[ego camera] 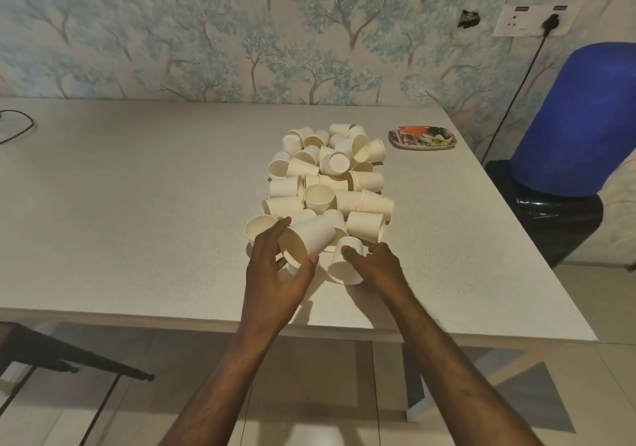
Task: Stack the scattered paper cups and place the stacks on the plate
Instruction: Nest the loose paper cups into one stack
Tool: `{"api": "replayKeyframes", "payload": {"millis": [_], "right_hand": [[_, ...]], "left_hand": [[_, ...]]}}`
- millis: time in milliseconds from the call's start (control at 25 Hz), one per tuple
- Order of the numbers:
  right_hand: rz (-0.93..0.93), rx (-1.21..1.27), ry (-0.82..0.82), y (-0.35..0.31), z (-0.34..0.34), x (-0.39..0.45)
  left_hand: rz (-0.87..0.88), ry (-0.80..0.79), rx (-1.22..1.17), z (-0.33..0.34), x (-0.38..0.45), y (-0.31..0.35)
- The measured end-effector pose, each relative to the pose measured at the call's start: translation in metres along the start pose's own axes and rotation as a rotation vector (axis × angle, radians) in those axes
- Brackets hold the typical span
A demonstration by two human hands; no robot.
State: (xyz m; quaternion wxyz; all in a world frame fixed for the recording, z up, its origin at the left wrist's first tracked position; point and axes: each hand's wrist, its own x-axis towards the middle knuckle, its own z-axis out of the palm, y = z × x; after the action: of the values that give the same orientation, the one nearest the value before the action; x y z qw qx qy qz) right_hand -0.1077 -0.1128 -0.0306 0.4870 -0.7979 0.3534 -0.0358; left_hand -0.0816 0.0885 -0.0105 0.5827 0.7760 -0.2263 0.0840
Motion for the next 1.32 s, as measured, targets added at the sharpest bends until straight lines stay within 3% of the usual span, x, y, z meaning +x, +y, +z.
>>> {"api": "replayKeyframes", "payload": {"millis": [160,360,520,720,800,880,960,1040,1160,1320], "right_hand": [[0.081,0.372,-0.054,0.003,-0.019,-0.015],[0.087,0.965,-0.253,-0.007,-0.021,-0.032],[0.039,1.084,-0.387,-0.018,-0.006,-0.043],[-0.083,0.932,-0.490,-0.029,0.015,-0.047],[-0.111,0.755,-0.374,-0.032,0.025,-0.043],[-0.167,0.488,-0.097,-0.030,0.036,-0.037],[-0.320,0.229,0.069,-0.025,0.048,-0.033],[-0.430,0.052,0.085,-0.018,0.059,-0.031],[-0.442,-0.135,0.114,-0.014,0.072,-0.027],[-0.493,-0.231,0.153,-0.016,0.085,-0.018]], "left_hand": [[-0.012,-0.028,-0.046,0.001,-0.011,0.002],[-0.024,-0.065,-0.087,0.010,-0.012,0.003],[-0.044,-0.064,-0.131,0.014,-0.004,0.004],[-0.090,-0.051,-0.143,0.006,0.005,0.006],[-0.066,0.002,-0.109,-0.002,0.008,0.004],[-0.067,0.049,-0.111,-0.008,0.012,0.003],[-0.070,0.092,-0.123,-0.015,0.017,0.002],[-0.066,0.130,-0.120,-0.020,0.021,-0.001],[-0.086,0.169,-0.088,-0.026,0.028,-0.008],[-0.090,0.182,-0.079,-0.024,0.032,-0.012]]}}
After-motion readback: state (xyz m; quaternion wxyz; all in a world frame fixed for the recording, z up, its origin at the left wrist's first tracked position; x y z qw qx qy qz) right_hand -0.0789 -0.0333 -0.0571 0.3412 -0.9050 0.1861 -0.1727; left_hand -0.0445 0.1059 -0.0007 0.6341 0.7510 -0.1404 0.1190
